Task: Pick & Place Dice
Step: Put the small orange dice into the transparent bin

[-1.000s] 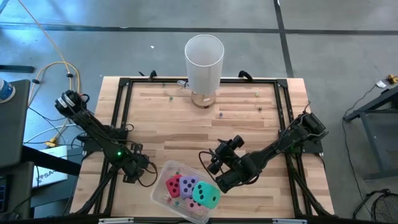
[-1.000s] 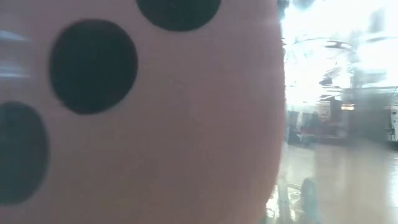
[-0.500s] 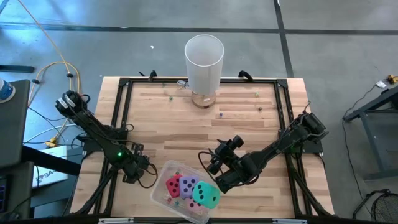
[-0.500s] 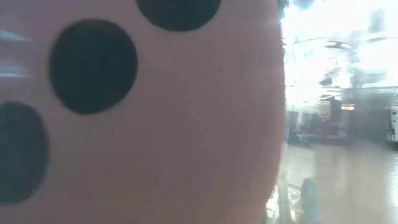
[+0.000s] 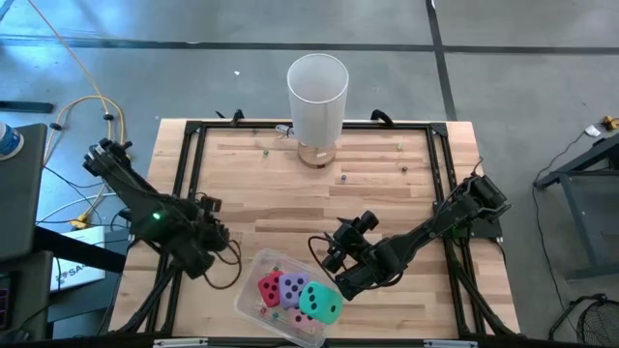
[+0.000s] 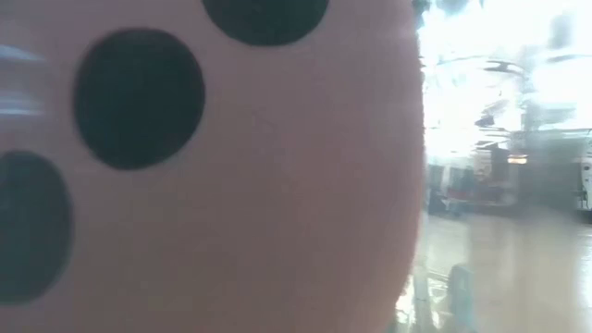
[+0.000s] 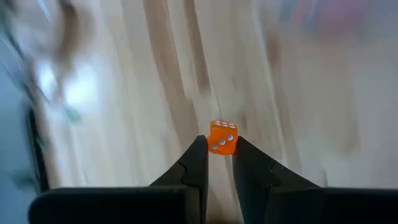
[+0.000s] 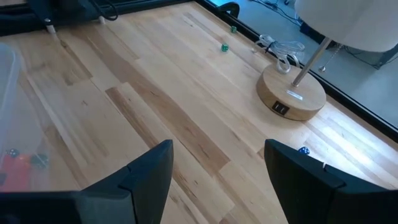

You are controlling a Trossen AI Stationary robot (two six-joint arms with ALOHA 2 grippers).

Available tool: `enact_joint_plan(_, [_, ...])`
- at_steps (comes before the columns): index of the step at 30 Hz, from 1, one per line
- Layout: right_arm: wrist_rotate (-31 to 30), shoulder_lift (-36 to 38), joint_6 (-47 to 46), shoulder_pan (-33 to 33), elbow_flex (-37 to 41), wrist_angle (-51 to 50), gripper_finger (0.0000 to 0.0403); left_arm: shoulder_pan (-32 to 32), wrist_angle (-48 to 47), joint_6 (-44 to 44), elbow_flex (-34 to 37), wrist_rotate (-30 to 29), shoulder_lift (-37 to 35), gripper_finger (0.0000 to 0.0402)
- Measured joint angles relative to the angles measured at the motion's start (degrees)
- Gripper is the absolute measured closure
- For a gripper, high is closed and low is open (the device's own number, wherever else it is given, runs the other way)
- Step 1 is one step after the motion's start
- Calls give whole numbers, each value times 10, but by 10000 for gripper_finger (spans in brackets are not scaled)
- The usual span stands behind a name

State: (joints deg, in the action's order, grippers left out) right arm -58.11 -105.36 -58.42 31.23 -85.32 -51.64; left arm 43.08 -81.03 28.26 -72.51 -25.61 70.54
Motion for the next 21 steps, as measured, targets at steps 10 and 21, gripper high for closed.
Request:
enact_joint_plan(10, [0, 0, -1, 1, 0, 0, 160, -46, 263, -301, -37, 80, 45, 353])
enact_joint_plan(21, [0, 0, -2, 10, 0, 0, 160, -74, 337, -316, -37, 159, 129, 342])
